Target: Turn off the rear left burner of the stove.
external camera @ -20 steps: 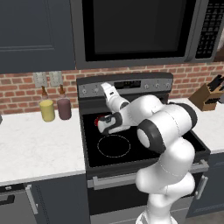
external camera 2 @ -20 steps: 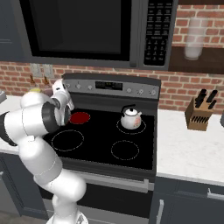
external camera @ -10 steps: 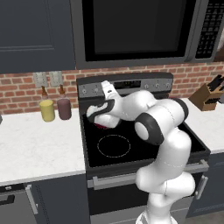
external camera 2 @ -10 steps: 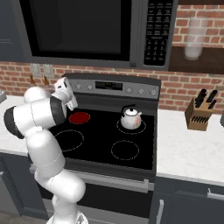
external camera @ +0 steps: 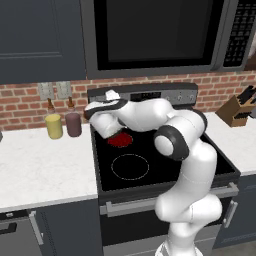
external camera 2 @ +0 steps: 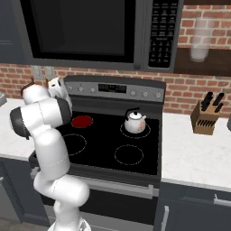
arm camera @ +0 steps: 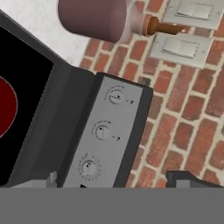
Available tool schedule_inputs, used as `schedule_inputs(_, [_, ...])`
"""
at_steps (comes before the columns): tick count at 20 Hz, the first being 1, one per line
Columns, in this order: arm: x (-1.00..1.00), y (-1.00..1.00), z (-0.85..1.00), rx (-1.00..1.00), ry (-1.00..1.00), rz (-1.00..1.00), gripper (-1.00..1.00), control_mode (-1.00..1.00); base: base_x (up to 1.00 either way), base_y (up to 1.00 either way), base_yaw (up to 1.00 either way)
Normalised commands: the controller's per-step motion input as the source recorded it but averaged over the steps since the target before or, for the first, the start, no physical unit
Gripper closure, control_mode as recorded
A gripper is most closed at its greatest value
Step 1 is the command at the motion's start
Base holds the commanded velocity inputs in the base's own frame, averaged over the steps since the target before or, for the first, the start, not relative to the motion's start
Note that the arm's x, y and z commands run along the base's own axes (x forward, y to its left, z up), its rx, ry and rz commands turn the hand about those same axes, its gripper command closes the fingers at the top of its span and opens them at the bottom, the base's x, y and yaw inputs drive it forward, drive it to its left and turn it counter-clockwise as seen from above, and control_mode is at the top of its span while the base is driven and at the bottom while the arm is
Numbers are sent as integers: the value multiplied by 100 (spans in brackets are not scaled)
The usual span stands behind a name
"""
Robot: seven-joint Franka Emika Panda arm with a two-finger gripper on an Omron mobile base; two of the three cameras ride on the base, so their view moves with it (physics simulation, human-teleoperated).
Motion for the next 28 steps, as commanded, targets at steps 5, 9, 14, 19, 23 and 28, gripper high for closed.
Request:
schedule_inputs(5, [0,0,-13,0,-3,0,-100,-100,0,0,0])
schedule_inputs(9, [0,-1,-38,0,-12,0,-100,-100,0,0,0])
schedule_inputs(14, [0,-12,-46,-1,-20,0,-100,-100,0,0,0])
schedule_inputs(19, [-2,-20,-61,0,-18,-2,-100,-100,0,0,0])
schedule_inputs(23, [-12,-19,-70,0,-13,-2,-100,-100,0,0,0])
schedule_inputs(28, [-2,-11,-43,0,-4,-2,-100,-100,0,0,0])
